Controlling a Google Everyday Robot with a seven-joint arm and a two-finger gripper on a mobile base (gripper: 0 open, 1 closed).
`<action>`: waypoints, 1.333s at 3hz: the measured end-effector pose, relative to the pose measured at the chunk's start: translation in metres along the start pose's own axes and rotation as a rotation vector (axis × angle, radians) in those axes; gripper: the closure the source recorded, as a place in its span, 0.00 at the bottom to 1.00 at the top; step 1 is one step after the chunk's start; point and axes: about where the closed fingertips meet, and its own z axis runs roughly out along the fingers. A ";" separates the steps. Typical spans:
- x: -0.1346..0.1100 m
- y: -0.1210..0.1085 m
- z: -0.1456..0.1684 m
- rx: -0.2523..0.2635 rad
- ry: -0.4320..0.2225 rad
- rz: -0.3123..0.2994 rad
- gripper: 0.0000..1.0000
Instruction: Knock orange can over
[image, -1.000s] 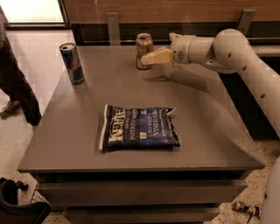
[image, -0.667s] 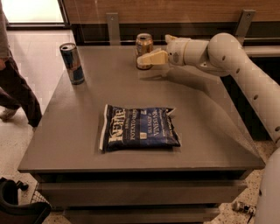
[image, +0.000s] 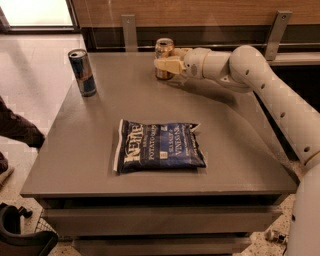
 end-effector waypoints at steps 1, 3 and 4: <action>0.000 0.002 0.003 -0.004 -0.001 0.001 0.66; -0.004 0.006 0.004 -0.012 0.027 -0.009 1.00; -0.016 0.005 -0.004 -0.009 0.095 -0.036 1.00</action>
Offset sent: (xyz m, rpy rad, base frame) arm 0.0000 0.0032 -0.0005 0.0012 0.0006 0.0042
